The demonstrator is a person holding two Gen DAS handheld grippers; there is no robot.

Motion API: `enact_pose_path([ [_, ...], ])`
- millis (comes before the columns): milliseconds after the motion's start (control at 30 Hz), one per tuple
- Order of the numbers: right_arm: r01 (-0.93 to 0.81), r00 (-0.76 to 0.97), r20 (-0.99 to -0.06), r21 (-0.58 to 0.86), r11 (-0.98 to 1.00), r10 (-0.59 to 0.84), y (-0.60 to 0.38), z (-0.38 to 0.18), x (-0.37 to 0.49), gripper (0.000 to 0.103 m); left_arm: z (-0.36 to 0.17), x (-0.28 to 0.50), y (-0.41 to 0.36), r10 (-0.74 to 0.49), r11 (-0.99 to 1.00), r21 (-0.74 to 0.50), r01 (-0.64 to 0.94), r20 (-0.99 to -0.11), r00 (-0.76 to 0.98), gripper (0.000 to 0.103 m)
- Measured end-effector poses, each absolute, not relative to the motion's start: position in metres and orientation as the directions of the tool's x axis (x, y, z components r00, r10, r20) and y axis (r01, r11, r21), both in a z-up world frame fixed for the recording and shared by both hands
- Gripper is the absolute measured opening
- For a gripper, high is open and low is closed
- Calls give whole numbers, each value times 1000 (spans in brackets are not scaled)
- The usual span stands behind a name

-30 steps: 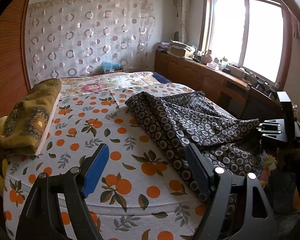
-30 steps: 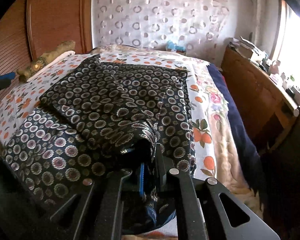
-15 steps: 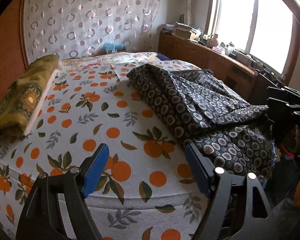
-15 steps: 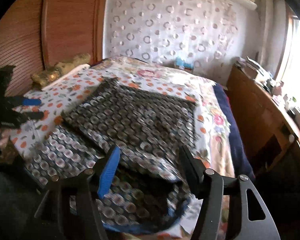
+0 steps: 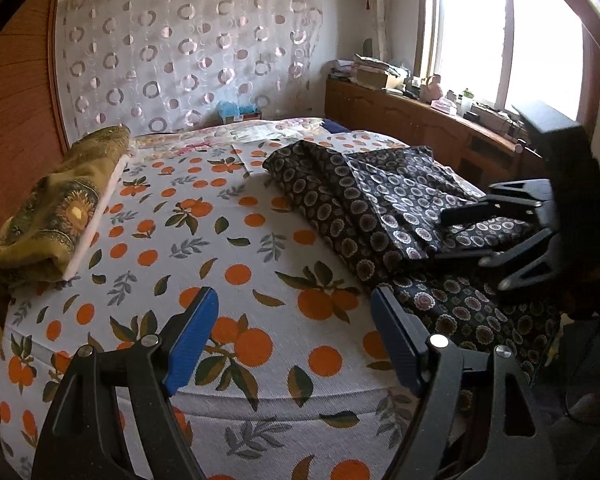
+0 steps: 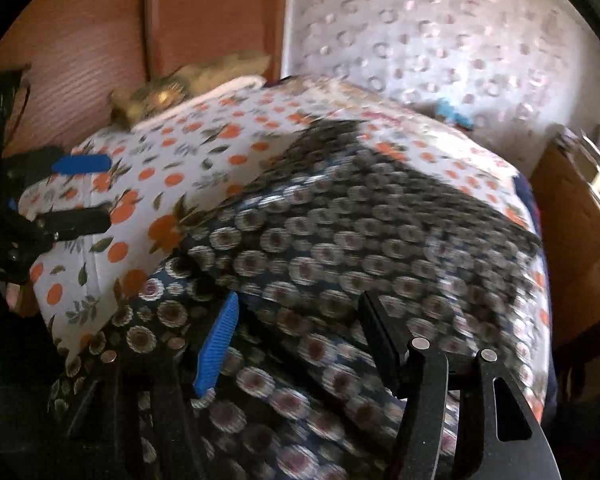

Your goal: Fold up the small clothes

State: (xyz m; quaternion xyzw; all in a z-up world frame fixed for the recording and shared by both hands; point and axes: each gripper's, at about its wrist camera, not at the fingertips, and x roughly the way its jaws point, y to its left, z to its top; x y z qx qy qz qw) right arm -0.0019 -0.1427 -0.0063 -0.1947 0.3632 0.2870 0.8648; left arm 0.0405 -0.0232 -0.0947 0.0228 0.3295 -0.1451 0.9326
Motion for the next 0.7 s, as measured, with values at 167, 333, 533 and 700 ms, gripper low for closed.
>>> enact_pose_path([
  [167,-673,548,-764,-159,722,342,-127,-13,8,64,-91,37,-27,-289,946,-63,318,-612,736,79],
  [333,-687,532,-763,-135,714,368,-128,-17,34,26,-88,35,-29,-300,941,-62,334,-610,733,79],
  [533,-576,637,-720,-210,790,274,-158,8,62,9,-86,35,-29,-299,941,-61,333,-609,734,79],
  [700,-432,693,-691,-166,887,208,-210,35,117,9,-86,35,-30,-302,940,-63,335,-610,732,79],
])
